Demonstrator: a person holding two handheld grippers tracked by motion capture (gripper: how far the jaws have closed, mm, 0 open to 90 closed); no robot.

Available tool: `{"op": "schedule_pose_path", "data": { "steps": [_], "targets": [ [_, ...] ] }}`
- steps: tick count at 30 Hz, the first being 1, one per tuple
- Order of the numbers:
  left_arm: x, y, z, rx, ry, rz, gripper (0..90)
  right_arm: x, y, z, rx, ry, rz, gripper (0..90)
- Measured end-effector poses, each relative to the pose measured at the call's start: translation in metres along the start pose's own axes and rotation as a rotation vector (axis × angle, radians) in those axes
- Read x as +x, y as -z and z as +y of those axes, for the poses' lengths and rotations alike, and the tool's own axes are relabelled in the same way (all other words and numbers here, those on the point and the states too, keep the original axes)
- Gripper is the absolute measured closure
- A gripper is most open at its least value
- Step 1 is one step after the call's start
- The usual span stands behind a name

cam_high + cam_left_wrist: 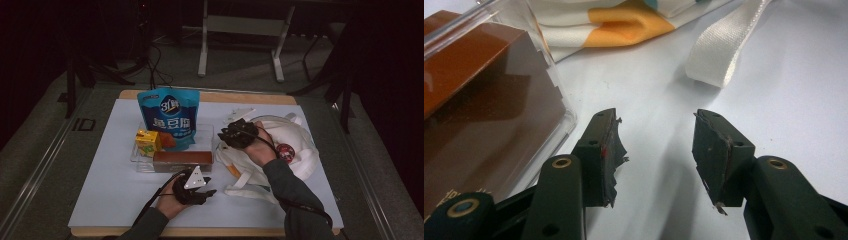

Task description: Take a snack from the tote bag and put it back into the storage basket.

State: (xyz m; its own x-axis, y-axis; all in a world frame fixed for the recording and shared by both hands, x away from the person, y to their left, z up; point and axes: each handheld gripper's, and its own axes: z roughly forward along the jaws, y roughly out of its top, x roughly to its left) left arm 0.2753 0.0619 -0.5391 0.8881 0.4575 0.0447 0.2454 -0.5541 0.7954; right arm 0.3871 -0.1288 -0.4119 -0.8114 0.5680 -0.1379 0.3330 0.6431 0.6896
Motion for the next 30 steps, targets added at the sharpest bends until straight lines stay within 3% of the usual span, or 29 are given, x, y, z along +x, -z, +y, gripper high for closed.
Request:
{"op": "schedule_pose_path", "data": {
  "steps": [7, 16, 30],
  "targets": [
    [0.000, 0.000, 0.000, -0.001, 0.000, 0.000, 52.8, -0.013, 0.017, -0.013, -0.014, -0.028, -0.015, 75.4],
    [0.000, 0.000, 0.000, 0.000, -0.001, -0.002, 52.8, -0.022, 0.034, -0.025, -0.007, -0.021, -0.030, 89.0],
    [0.000, 0.000, 0.000, -0.002, 0.002, -0.003, 52.8, -0.036, 0.056, -0.047, 0.004, -0.041, -0.059, 89.9]
  ]
}}
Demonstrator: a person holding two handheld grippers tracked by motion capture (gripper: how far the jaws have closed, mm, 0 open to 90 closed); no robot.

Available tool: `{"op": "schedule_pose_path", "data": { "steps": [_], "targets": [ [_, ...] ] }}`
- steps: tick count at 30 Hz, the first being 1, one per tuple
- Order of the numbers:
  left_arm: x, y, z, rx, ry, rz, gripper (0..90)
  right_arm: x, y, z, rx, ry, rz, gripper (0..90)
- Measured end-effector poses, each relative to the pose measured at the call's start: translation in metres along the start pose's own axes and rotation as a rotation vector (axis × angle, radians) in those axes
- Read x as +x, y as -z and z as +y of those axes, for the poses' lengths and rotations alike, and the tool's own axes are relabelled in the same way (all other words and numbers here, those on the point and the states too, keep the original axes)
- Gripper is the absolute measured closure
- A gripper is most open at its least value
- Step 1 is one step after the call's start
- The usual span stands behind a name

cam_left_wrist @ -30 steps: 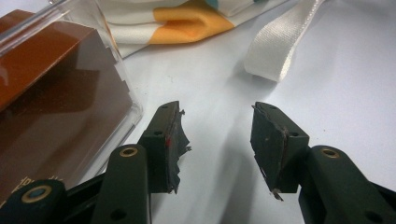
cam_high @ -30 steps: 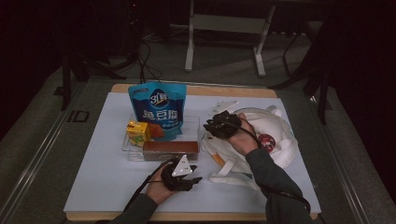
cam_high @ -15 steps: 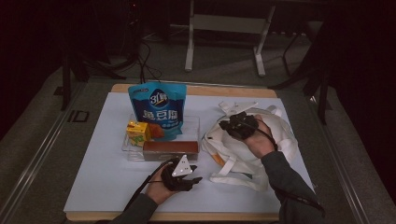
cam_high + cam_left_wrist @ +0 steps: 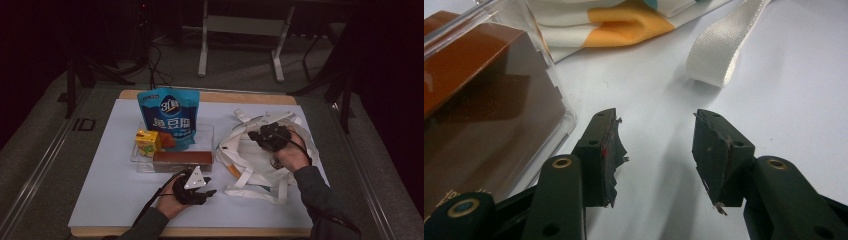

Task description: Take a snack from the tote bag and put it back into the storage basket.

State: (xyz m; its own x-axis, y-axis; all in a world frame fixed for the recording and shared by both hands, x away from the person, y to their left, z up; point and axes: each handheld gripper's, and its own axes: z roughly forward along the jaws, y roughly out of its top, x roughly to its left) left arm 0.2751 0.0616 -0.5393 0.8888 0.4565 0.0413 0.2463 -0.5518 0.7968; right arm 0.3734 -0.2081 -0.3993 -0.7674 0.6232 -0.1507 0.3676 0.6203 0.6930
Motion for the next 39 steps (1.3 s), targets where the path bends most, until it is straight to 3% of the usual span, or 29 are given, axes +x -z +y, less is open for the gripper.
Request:
{"op": "schedule_pose_path", "data": {
  "steps": [7, 22, 39],
  "targets": [
    [0.000, 0.000, 0.000, 0.003, -0.003, 0.001, 52.8, -0.008, 0.006, -0.015, 0.007, -0.032, -0.014, 89.9],
    [0.000, 0.000, 0.000, -0.001, 0.002, -0.002, 52.8, -0.015, 0.014, -0.047, 0.054, -0.053, -0.036, 90.0],
    [0.003, 0.002, -0.001, -0.015, 0.018, -0.012, 52.8, -0.032, 0.035, -0.098, 0.058, -0.157, -0.068, 90.0]
  ]
}}
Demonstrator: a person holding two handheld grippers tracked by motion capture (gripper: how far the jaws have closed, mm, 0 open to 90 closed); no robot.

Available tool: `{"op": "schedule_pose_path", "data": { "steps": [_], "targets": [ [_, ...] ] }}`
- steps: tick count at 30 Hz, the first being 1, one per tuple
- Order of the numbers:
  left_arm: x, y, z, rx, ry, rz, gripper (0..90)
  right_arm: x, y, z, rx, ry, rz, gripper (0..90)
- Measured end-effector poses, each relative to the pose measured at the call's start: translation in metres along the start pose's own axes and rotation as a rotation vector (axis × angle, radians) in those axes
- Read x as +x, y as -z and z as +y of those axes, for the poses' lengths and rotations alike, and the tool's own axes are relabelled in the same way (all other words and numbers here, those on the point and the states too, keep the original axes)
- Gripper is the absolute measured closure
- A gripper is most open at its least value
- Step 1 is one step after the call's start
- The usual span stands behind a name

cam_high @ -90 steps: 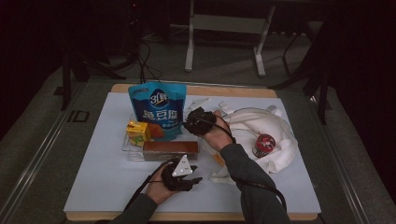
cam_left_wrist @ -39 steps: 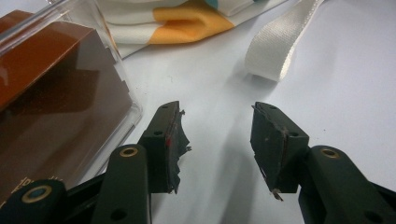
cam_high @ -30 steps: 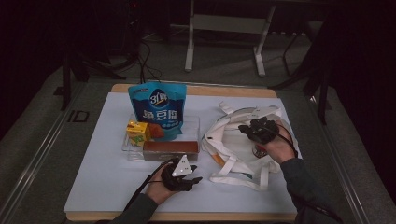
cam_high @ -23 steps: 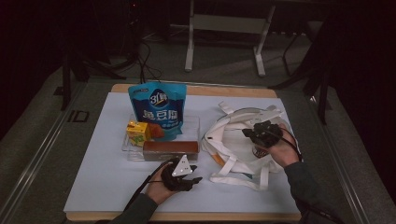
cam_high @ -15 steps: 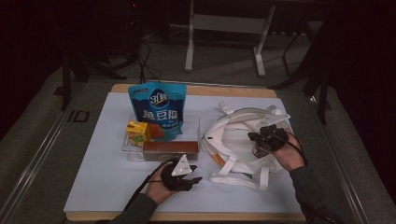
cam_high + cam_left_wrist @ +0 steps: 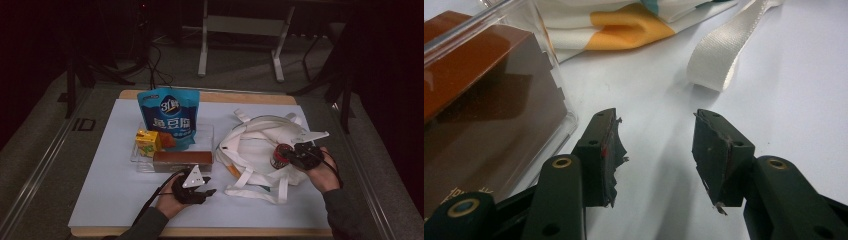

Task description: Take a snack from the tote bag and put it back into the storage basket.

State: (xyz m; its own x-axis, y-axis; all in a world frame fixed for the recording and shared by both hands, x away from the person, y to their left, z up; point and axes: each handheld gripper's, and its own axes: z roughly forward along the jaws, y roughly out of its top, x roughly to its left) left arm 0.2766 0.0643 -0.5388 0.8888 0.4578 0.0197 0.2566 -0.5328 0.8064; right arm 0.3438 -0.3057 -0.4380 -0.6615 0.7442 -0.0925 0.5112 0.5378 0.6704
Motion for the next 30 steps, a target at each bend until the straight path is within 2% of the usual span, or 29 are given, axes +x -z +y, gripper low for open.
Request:
{"op": "schedule_pose_path", "data": {
  "steps": [10, 15, 20, 24, 30],
  "targets": [
    [0.000, 0.000, 0.000, 0.001, -0.001, 0.001, 52.8, -0.012, 0.004, -0.034, 0.040, -0.053, -0.033, 90.0],
    [0.000, 0.000, 0.000, 0.002, -0.001, 0.002, 52.8, -0.018, 0.006, -0.043, 0.035, -0.089, -0.026, 90.0],
    [0.000, 0.000, 0.000, 0.002, -0.001, 0.003, 52.8, -0.018, 0.003, -0.041, 0.063, -0.083, -0.030, 90.0],
    [0.000, 0.000, 0.000, 0.002, -0.001, 0.003, 52.8, -0.016, 0.000, -0.038, 0.062, -0.086, -0.020, 90.0],
    [0.000, 0.000, 0.000, 0.001, -0.002, 0.002, 52.8, -0.007, -0.011, -0.027, 0.062, -0.056, 0.008, 89.9]
  ]
}}
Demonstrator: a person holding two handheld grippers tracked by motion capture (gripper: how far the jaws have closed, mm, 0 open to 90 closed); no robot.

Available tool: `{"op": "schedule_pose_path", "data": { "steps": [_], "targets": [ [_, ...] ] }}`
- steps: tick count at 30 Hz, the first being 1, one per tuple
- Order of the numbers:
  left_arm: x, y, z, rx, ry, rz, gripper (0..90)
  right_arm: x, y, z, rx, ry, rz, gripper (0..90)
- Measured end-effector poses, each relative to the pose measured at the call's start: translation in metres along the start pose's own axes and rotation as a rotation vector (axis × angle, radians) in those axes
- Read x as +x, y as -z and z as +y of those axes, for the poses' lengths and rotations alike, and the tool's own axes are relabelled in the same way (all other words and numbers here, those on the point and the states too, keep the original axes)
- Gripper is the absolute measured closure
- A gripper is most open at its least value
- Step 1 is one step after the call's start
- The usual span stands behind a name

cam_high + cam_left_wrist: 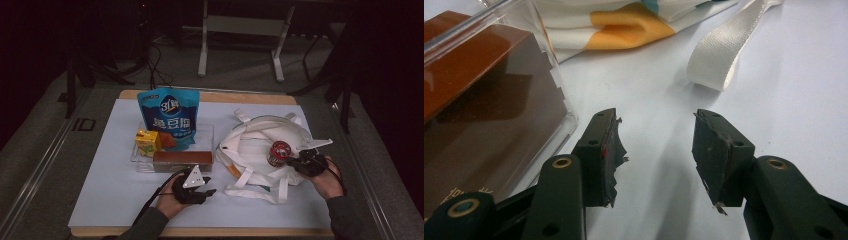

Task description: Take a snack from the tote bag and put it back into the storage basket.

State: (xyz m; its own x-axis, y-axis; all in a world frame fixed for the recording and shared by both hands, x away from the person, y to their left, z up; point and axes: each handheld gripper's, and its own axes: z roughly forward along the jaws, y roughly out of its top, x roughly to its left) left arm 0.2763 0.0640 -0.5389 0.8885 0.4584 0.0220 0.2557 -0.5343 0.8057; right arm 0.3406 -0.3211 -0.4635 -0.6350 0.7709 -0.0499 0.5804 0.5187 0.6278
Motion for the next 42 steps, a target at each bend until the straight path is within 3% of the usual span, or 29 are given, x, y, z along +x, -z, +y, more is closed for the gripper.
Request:
{"op": "schedule_pose_path", "data": {
  "steps": [4, 12, 18, 25, 30, 37, 42],
  "targets": [
    [0.000, 0.000, 0.000, 0.001, -0.002, 0.001, 52.8, 0.007, -0.008, 0.009, 0.016, 0.027, 0.003, 89.9],
    [0.000, 0.000, 0.000, 0.000, -0.001, -0.001, 52.8, 0.010, -0.020, 0.020, 0.020, 0.033, 0.009, 89.8],
    [0.000, 0.000, 0.000, 0.001, 0.000, 0.000, 52.8, 0.008, -0.011, 0.028, -0.015, 0.033, 0.025, 86.6],
    [0.000, 0.000, 0.000, 0.002, -0.001, 0.000, 52.8, -0.008, -0.004, 0.034, -0.022, 0.002, -0.011, 63.0],
    [0.000, 0.000, 0.000, 0.002, 0.001, -0.001, 52.8, -0.016, -0.005, 0.035, -0.024, -0.003, -0.003, 55.4],
    [0.000, 0.000, 0.000, 0.002, 0.000, -0.001, 52.8, -0.025, -0.010, 0.038, 0.013, -0.023, 0.006, 42.3],
    [0.000, 0.000, 0.000, 0.004, 0.000, -0.003, 52.7, -0.028, -0.020, 0.041, 0.062, -0.015, 0.017, 28.3]
  ]
}}
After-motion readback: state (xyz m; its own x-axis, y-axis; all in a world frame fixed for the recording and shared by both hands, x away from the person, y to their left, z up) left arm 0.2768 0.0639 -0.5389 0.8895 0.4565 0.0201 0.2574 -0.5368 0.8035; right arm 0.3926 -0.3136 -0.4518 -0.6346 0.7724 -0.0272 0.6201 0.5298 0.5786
